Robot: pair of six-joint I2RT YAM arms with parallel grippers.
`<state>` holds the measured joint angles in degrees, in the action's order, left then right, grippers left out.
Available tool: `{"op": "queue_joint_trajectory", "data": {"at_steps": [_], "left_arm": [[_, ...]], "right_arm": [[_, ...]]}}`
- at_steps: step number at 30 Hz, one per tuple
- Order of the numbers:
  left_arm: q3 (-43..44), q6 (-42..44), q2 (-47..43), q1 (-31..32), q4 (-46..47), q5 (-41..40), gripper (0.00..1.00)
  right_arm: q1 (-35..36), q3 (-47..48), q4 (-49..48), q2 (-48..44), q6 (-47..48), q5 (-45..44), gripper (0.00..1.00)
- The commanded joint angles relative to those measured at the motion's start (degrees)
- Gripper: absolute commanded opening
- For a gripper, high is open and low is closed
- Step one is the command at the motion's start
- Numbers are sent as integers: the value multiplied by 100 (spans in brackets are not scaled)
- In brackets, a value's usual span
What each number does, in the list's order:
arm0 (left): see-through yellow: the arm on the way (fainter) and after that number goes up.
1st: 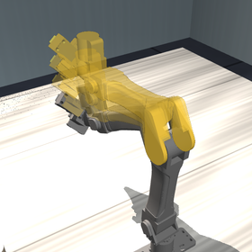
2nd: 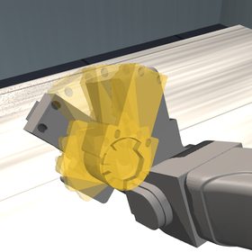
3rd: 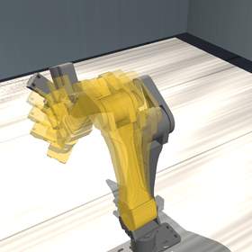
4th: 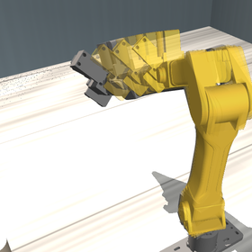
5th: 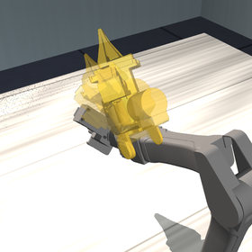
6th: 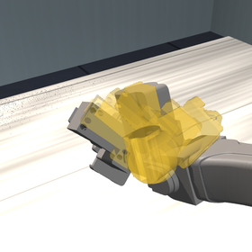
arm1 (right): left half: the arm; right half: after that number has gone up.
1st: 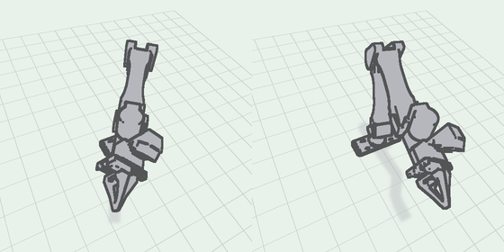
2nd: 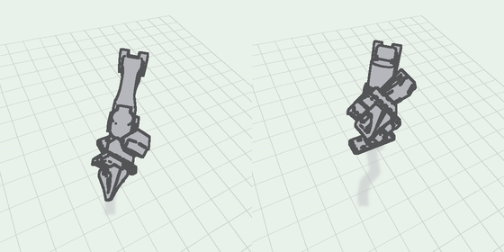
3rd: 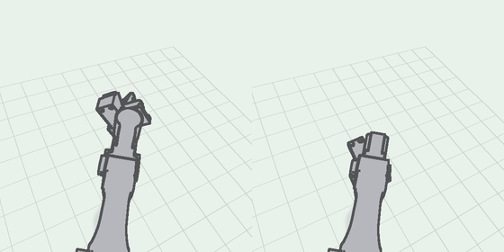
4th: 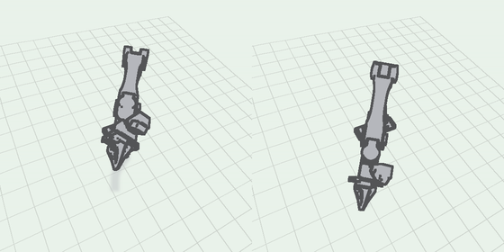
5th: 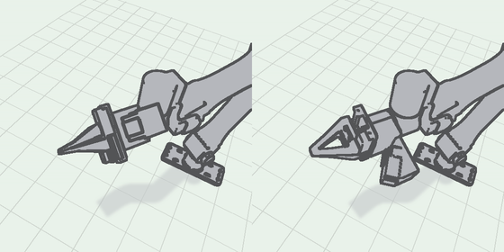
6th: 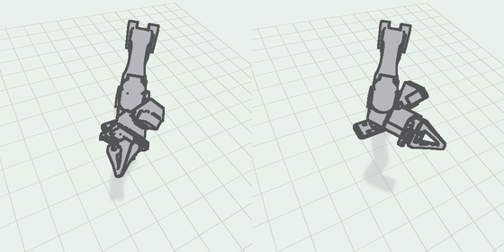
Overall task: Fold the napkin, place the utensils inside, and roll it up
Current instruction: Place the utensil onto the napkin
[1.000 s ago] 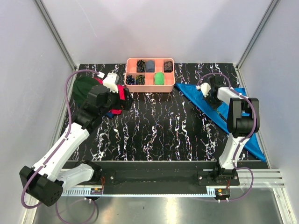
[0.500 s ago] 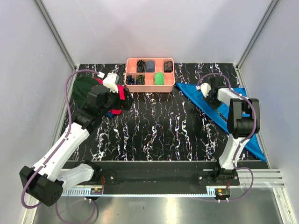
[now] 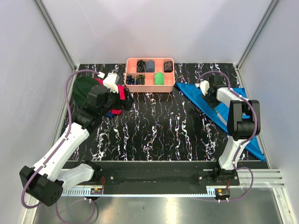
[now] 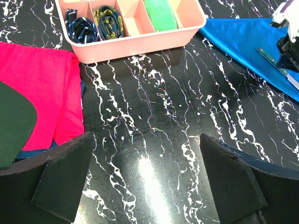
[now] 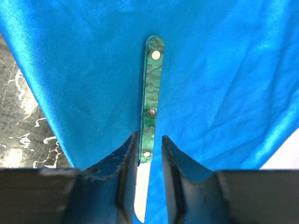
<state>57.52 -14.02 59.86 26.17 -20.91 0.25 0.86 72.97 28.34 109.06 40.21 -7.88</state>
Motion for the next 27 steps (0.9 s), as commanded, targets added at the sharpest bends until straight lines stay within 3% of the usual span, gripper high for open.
{"op": "queue_joint_trajectory", "data": {"at_steps": [1,4,12,21,27], "left_arm": [[67,-66,9,-16,306,124,99],[67,-74,9,-16,307,133,99],[67,-83,0,-16,306,133,99],[75,-83,26,-16,315,142,99],[67,-57,44,-16,289,63,99]], "right_arm": [[37,279,-109,-437,-258,146,34],[37,454,-215,-473,-679,373,35],[168,947,-433,19,-2859,1411,41],[871,982,-988,519,-3054,1035,41],[959,1202,-988,845,-2878,832,42]]}}
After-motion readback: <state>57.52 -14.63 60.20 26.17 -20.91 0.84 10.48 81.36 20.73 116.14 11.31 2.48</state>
